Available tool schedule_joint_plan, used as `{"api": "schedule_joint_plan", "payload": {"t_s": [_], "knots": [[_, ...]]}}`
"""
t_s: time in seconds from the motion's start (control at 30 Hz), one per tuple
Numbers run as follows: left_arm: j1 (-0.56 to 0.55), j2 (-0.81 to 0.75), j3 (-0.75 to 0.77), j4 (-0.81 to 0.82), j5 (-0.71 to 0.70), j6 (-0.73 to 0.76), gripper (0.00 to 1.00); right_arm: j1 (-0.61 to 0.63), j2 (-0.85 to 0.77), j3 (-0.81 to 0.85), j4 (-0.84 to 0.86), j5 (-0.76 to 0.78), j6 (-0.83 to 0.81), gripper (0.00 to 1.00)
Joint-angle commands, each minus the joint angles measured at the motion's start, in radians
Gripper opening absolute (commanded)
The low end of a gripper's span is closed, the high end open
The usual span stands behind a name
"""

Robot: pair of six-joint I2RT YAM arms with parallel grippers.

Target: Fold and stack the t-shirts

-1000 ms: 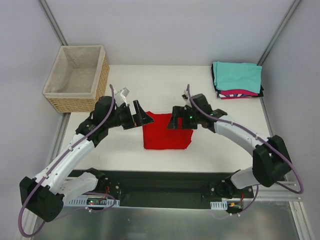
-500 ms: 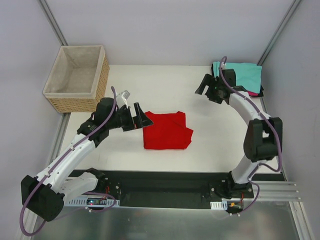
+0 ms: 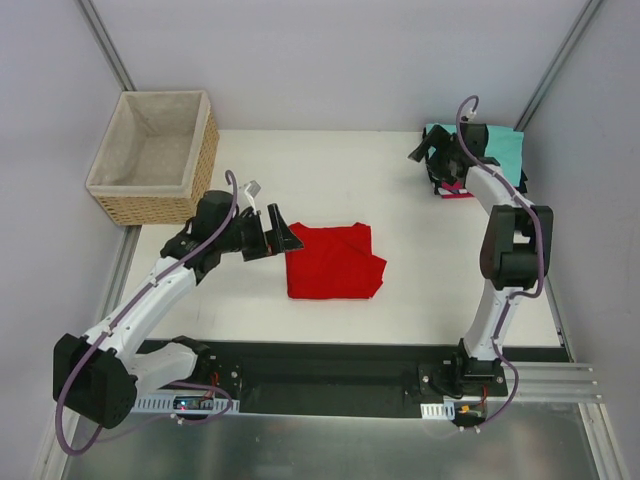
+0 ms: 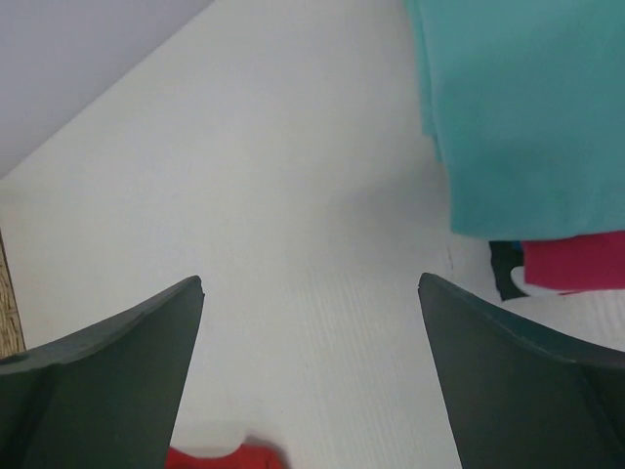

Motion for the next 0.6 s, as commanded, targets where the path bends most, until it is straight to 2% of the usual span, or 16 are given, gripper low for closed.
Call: {"api": "schedule_joint_plan", "payload": {"t_s": [0.0,0.27,0.57], "knots": [[0.025,0.044,0.055,-0.008,0.034,0.049,0.99,-0.019,0.035,0.086,0.068,0.059,-0.021,0.97],[0.056,0.138,0.100,-0.008,0.051,0.060,0.99,-0.076,0.126,0.195,0.066,0.096,-0.038,0.96],[0.074,0.170,0.105,-0.008,0.071,0.063,0.99,-0.126,0.273,0.321,0.039,0.094,-0.037,0.97]]}}
